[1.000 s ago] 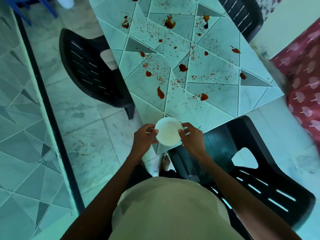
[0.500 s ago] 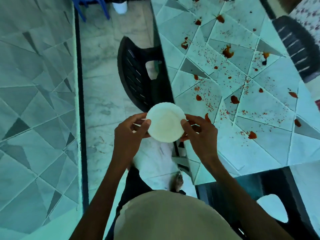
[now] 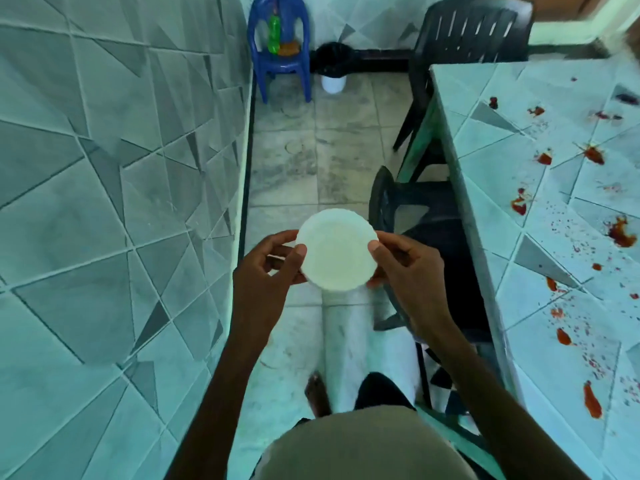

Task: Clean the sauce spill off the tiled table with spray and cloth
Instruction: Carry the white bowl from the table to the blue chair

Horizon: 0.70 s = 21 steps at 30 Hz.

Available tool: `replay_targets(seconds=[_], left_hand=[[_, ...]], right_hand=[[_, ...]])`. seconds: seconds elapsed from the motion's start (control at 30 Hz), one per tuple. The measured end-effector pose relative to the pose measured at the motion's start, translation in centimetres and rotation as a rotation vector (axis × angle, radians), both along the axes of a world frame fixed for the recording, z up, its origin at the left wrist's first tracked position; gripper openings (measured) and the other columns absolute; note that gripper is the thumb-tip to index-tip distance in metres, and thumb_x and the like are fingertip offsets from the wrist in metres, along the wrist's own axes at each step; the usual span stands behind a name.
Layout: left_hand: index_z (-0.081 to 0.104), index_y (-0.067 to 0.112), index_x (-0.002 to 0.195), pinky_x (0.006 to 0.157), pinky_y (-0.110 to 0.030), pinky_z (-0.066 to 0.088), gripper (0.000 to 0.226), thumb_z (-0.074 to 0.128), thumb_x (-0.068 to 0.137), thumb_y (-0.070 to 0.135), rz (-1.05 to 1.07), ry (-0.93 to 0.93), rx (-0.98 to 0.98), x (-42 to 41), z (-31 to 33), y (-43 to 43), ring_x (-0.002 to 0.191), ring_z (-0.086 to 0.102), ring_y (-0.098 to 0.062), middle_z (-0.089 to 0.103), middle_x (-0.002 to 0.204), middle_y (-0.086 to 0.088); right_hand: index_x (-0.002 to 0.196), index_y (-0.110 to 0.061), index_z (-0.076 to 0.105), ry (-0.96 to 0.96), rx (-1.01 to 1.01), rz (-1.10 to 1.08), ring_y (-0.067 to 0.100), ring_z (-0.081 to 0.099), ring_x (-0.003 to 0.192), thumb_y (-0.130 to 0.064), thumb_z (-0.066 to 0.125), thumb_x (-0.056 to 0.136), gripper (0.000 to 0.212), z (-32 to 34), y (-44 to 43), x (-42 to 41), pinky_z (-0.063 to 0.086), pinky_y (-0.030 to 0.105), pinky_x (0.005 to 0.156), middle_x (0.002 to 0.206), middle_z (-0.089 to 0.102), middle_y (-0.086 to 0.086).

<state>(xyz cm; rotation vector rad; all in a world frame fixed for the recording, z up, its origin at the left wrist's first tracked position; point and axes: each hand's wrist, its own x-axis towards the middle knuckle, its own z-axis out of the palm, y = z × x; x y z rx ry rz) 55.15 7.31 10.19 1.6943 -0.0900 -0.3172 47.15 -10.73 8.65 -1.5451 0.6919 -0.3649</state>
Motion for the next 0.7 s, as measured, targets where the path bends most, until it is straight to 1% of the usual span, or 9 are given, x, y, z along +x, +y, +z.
replay_targets(seconds=[0.07,0.13,0.3,0.37,0.43,0.5,0.6,0.63,0.7], left_hand=[[0.069,0.032,0.103,0.065,-0.024,0.058,0.018,0.067,0.092,0.018,0.02,0.0,-0.013,3.3,0.2,0.0,0.087,0.071,-0.026,0.072,0.093,-0.006],[0.07,0.032,0.105,0.066,-0.025,0.059,0.018,0.068,0.092,0.02,0.035,0.002,-0.02,7.8,-0.1,-0.1,0.087,0.071,-0.024,0.073,0.095,-0.004],[0.071,0.025,0.11,0.069,-0.028,0.06,0.018,0.067,0.092,0.022,0.076,0.018,-0.019,19.3,-1.6,-2.7,0.089,0.07,-0.021,0.072,0.096,-0.003],[0.071,0.025,0.109,0.07,-0.029,0.06,0.019,0.068,0.091,0.021,0.09,0.026,-0.029,24.6,-2.1,-4.5,0.088,0.071,-0.021,0.072,0.095,-0.004],[0.07,0.027,0.108,0.069,-0.027,0.06,0.019,0.068,0.091,0.019,0.1,0.03,-0.042,30.2,-1.9,-6.5,0.088,0.071,-0.022,0.073,0.096,-0.005],[0.069,0.027,0.11,0.069,-0.025,0.059,0.021,0.068,0.091,0.017,0.101,0.06,-0.037,35.7,-1.3,-8.8,0.088,0.071,-0.018,0.073,0.098,-0.007],[0.069,0.027,0.108,0.069,-0.022,0.058,0.021,0.067,0.092,0.015,0.124,0.099,-0.086,43.7,-0.2,-12.1,0.085,0.071,-0.013,0.073,0.098,-0.007],[0.07,0.029,0.106,0.069,-0.022,0.058,0.02,0.067,0.091,0.015,0.125,0.105,-0.083,46.1,0.0,-13.1,0.086,0.071,-0.014,0.073,0.098,-0.006],[0.07,0.03,0.105,0.068,-0.023,0.058,0.02,0.067,0.091,0.015,0.136,0.108,-0.087,50.9,0.2,-15.0,0.088,0.071,-0.017,0.073,0.096,-0.004]], right_hand=[[0.107,-0.018,0.074,-0.007,-0.007,0.022,0.02,0.07,0.063,-0.011,0.069,0.092,0.017,0.3,0.2,3.7,0.059,0.028,0.055,0.084,0.077,0.003],[0.108,-0.017,0.073,-0.014,-0.016,0.041,0.016,0.069,0.06,-0.011,0.068,0.093,0.017,0.3,-0.2,8.3,0.059,0.026,0.053,0.085,0.076,0.003],[0.107,-0.013,0.073,-0.009,-0.024,0.058,0.017,0.067,0.057,-0.011,0.068,0.093,0.015,-0.3,-2.9,20.2,0.054,0.021,0.047,0.079,0.074,0.007],[0.107,-0.014,0.074,-0.016,-0.027,0.062,0.015,0.066,0.057,-0.011,0.069,0.092,0.016,-0.9,-4.7,25.7,0.058,0.026,0.05,0.083,0.075,0.006],[0.106,-0.017,0.074,-0.006,-0.034,0.062,0.015,0.068,0.057,-0.013,0.07,0.092,0.016,-1.1,-6.8,31.5,0.061,0.031,0.053,0.083,0.076,0.001],[0.105,-0.021,0.073,0.019,-0.035,0.06,0.017,0.069,0.058,-0.013,0.07,0.092,0.015,-0.8,-9.0,37.1,0.061,0.031,0.055,0.086,0.077,0.001],[0.106,-0.022,0.071,0.012,-0.063,0.094,0.018,0.071,0.061,-0.013,0.068,0.093,0.016,0.2,-12.1,45.2,0.061,0.029,0.055,0.088,0.075,0.004],[0.105,-0.024,0.071,0.024,-0.074,0.098,0.019,0.072,0.062,-0.014,0.068,0.094,0.016,0.3,-13.0,47.6,0.062,0.031,0.056,0.087,0.074,0.003],[0.104,-0.027,0.072,0.045,-0.086,0.107,0.02,0.073,0.062,-0.017,0.068,0.093,0.015,0.6,-15.2,52.7,0.063,0.041,0.061,0.083,0.075,0.0]])
